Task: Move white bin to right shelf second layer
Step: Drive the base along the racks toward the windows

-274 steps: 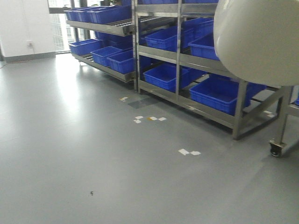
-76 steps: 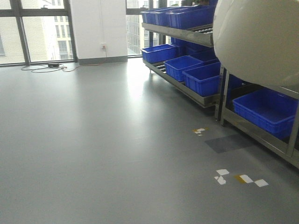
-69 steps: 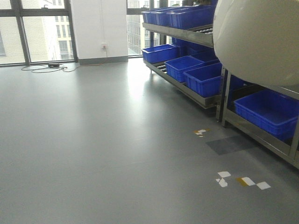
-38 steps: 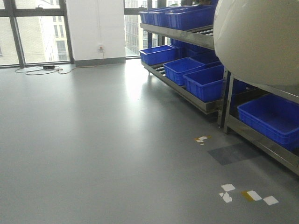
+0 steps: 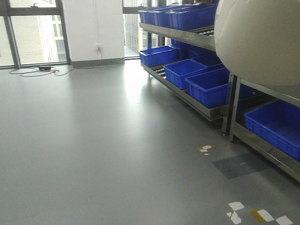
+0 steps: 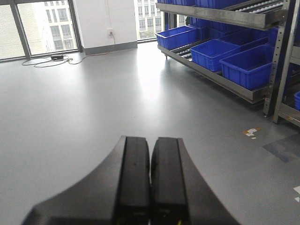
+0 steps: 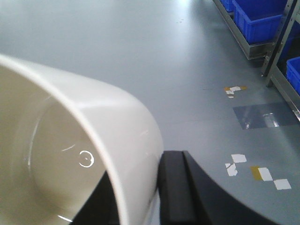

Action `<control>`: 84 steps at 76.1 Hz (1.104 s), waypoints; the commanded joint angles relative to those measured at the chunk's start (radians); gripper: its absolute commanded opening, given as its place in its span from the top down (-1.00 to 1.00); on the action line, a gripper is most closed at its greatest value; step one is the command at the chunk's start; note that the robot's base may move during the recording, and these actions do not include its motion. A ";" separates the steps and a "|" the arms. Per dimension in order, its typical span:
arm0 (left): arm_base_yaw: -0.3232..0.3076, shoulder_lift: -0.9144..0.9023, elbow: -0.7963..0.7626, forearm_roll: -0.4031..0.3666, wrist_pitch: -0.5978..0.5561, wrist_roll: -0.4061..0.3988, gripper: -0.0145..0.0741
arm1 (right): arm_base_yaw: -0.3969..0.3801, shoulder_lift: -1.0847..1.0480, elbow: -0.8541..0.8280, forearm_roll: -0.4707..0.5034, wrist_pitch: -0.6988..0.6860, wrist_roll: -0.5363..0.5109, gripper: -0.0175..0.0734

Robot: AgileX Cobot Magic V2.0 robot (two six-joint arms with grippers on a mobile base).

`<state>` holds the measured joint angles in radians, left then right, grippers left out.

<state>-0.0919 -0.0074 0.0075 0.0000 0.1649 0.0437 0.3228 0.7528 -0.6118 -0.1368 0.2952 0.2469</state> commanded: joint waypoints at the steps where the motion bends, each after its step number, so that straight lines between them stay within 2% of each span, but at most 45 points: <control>1: -0.006 -0.014 0.037 0.000 -0.087 -0.005 0.48 | -0.007 -0.006 -0.031 -0.011 -0.102 0.000 0.49; 84: -0.006 -0.014 0.037 0.000 -0.087 -0.005 0.48 | -0.007 -0.006 -0.031 -0.011 -0.102 0.000 0.49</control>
<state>-0.0919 -0.0074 0.0075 0.0000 0.1649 0.0437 0.3228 0.7528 -0.6118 -0.1368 0.2952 0.2469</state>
